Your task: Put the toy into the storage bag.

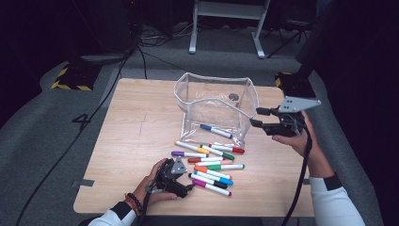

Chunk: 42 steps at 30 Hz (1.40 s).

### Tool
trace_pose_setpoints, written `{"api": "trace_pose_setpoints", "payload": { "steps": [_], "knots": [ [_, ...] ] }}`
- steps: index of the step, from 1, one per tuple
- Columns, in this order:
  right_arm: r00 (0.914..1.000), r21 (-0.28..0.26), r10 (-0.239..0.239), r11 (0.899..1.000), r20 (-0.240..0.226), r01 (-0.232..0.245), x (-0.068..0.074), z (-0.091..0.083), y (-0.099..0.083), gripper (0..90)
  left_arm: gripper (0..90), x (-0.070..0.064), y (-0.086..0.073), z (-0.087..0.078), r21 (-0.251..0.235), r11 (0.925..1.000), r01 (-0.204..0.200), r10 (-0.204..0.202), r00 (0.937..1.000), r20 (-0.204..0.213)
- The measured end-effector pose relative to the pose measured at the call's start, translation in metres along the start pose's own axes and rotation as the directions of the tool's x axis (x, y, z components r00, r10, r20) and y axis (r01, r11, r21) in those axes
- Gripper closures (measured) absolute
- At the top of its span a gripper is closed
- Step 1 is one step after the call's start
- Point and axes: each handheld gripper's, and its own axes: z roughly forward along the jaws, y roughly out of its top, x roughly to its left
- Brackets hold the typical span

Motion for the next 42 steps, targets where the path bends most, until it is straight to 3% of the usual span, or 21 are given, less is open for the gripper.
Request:
{"api": "trace_pose_setpoints", "payload": {
  "steps": [4,8,17,23,27,35,42],
  "knots": [
    [0.9998,-0.003,0.014,1.000,-0.015,-0.014,0.013,-0.004,-0.026,50.6,10.1,0.000,0.000,0.000,0.000,1.0000,0.000,0.000,1.0000,0.000],
    [0.9988,0.030,0.007,1.000,-0.049,-0.005,0.028,-0.001,-0.053,53.5,10.1,0.000,0.000,0.000,0.000,1.0000,0.000,0.000,1.0000,0.000],
    [0.9860,0.126,-0.012,0.991,-0.166,0.034,0.056,0.031,-0.097,62.6,10.0,0.000,0.000,0.000,0.001,1.0000,-0.002,0.002,1.0000,0.002],
    [0.9650,0.147,-0.014,0.988,-0.262,0.054,0.070,0.064,-0.107,66.8,10.0,0.000,0.000,0.000,0.001,1.0000,-0.002,0.002,1.0000,0.002],
    [0.9562,0.177,-0.041,0.980,-0.290,0.095,0.079,0.086,-0.113,67.6,10.0,0.000,0.000,0.000,0.001,1.0000,-0.002,0.002,1.0000,0.002],
    [0.9447,0.189,-0.068,0.973,-0.321,0.134,0.089,0.112,-0.111,69.9,10.0,0.000,0.001,0.000,0.002,1.0000,-0.002,0.002,1.0000,0.002],
    [0.9449,0.206,-0.066,0.969,-0.321,0.137,0.090,0.124,-0.110,71.8,10.0,0.000,0.001,0.000,0.003,1.0000,-0.003,0.003,1.0000,0.001]
  ]
}}
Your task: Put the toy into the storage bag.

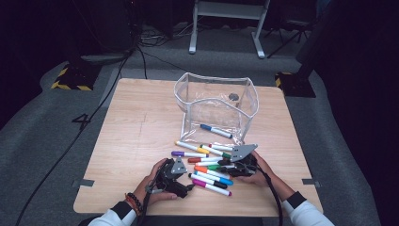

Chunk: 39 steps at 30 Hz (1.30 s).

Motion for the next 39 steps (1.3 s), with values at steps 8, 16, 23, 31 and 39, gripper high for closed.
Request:
{"api": "trace_pose_setpoints", "payload": {
  "steps": [8,16,23,31,39],
  "knots": [
    [0.9999,0.037,-0.001,0.999,-0.016,0.002,-0.002,0.006,-0.004,73.1,10.0,0.000,0.000,0.000,-0.001,1.0000,0.000,0.000,1.0000,0.000],
    [0.9993,0.045,0.037,0.998,0.000,-0.037,-0.005,-0.011,-0.020,74.1,10.0,0.000,0.000,0.000,-0.002,1.0000,0.001,-0.001,1.0000,-0.001],
    [0.9944,0.036,0.092,0.995,0.051,-0.094,-0.008,-0.035,-0.045,74.2,10.0,0.000,0.000,0.000,-0.001,1.0000,0.002,-0.002,1.0000,-0.001],
    [0.9700,0.023,0.178,0.983,0.165,-0.185,-0.016,-0.069,-0.078,74.2,10.0,0.000,0.000,0.000,0.000,1.0000,0.002,-0.002,1.0000,0.000],
    [0.9564,0.005,0.220,0.974,0.192,-0.225,-0.023,-0.076,-0.087,64.7,10.0,0.000,0.000,0.000,-0.001,1.0000,0.002,-0.002,1.0000,-0.001]
  ]
}}
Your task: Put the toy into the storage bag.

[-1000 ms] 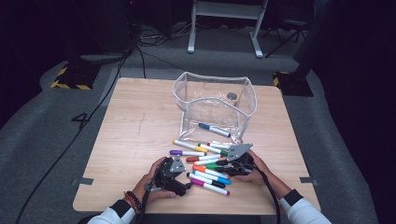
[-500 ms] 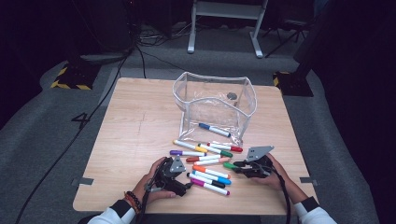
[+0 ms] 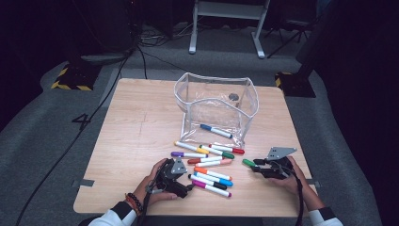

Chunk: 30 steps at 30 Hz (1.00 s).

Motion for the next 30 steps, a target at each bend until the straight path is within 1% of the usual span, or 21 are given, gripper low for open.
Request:
{"api": "trace_pose_setpoints", "payload": {
  "steps": [2,4,9,11,15,16,20,23,24,25,27,30],
  "knots": [
    [1.0000,-0.005,0.003,1.000,-0.007,-0.003,-0.001,0.000,-0.001,66.0,10.0,0.000,0.000,0.000,0.000,1.0000,0.000,0.000,1.0000,0.000],
    [1.0000,-0.015,0.003,1.000,-0.007,-0.003,-0.003,0.001,-0.001,73.5,10.0,0.000,0.000,0.000,0.000,1.0000,0.000,0.000,1.0000,0.000],
    [1.0000,-0.016,-0.002,1.000,-0.004,0.002,-0.004,0.002,0.000,74.6,10.0,0.000,0.000,0.000,0.000,1.0000,0.000,0.000,1.0000,0.000],
    [0.9999,-0.021,0.010,1.000,0.011,-0.010,-0.005,0.002,-0.001,74.7,10.0,0.000,0.000,0.000,0.000,1.0000,0.000,0.000,1.0000,0.000],
    [0.9994,-0.041,0.032,0.999,0.013,-0.031,-0.009,-0.002,-0.002,74.8,10.0,0.000,0.000,0.000,0.000,1.0000,0.000,0.000,1.0000,0.000],
    [0.9994,-0.047,0.029,0.998,0.018,-0.028,-0.010,-0.005,-0.001,74.8,10.0,0.000,0.000,0.000,0.000,1.0000,0.000,0.000,1.0000,0.000],
    [0.9988,-0.113,0.039,0.993,0.031,-0.035,-0.012,-0.020,0.005,74.9,10.0,0.000,0.000,0.000,0.001,1.0000,0.000,0.000,1.0000,0.001],
    [0.9978,-0.147,0.039,0.989,0.054,-0.031,-0.015,-0.032,0.011,74.9,10.0,0.000,0.000,0.000,0.000,1.0000,0.000,0.000,1.0000,0.001],
    [0.9978,-0.147,0.039,0.989,0.054,-0.031,-0.015,-0.032,0.011,74.9,10.0,0.000,0.000,0.000,0.000,1.0000,0.000,0.000,1.0000,0.001],
    [0.9964,-0.182,0.042,0.983,0.074,-0.028,-0.017,-0.044,0.015,74.9,10.0,0.000,0.000,0.000,0.001,1.0000,-0.001,0.001,1.0000,0.001],
    [0.9947,-0.209,0.045,0.978,0.092,-0.025,-0.020,-0.054,0.021,74.9,10.0,0.000,0.000,0.000,0.000,1.0000,0.000,0.000,1.0000,0.001],
    [0.9913,-0.247,0.039,0.969,0.126,-0.006,-0.024,-0.071,0.034,74.9,10.0,0.000,0.000,0.000,0.001,1.0000,-0.001,0.001,1.0000,0.001]
  ]
}}
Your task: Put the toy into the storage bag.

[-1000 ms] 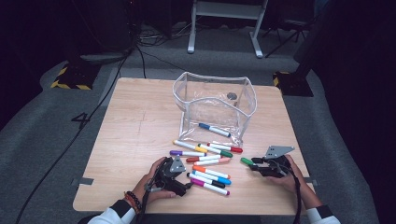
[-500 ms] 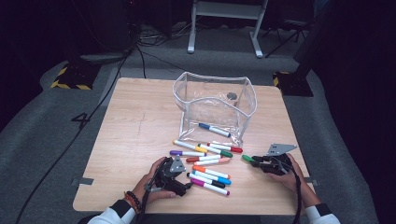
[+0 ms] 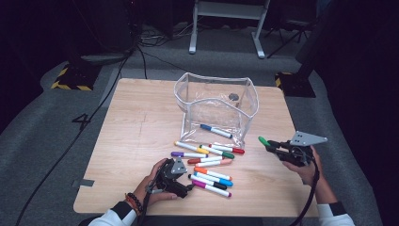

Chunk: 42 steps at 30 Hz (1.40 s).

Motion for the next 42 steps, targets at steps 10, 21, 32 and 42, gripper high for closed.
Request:
{"api": "trace_pose_setpoints", "payload": {
  "steps": [10,21,32,42],
  "knots": [
    [0.9957,-0.103,-0.055,0.993,0.075,0.062,-0.021,-0.021,0.075,74.9,10.0,0.000,0.000,0.000,0.000,1.0000,0.000,0.000,1.0000,0.000],
    [0.9904,-0.119,-0.122,0.984,0.066,0.129,-0.023,-0.010,0.148,74.8,10.0,0.000,0.000,0.000,0.000,1.0000,0.001,-0.001,1.0000,-0.001],
    [0.9880,-0.065,-0.151,0.986,0.034,0.153,-0.020,0.039,0.200,74.8,10.0,0.000,0.000,0.000,0.000,1.0000,-0.001,0.001,1.0000,0.000],
    [0.9902,0.021,-0.138,0.990,0.022,0.138,-0.022,0.088,0.205,74.8,10.1,0.000,0.000,0.000,0.000,1.0000,-0.001,0.001,1.0000,0.000]
  ]
}}
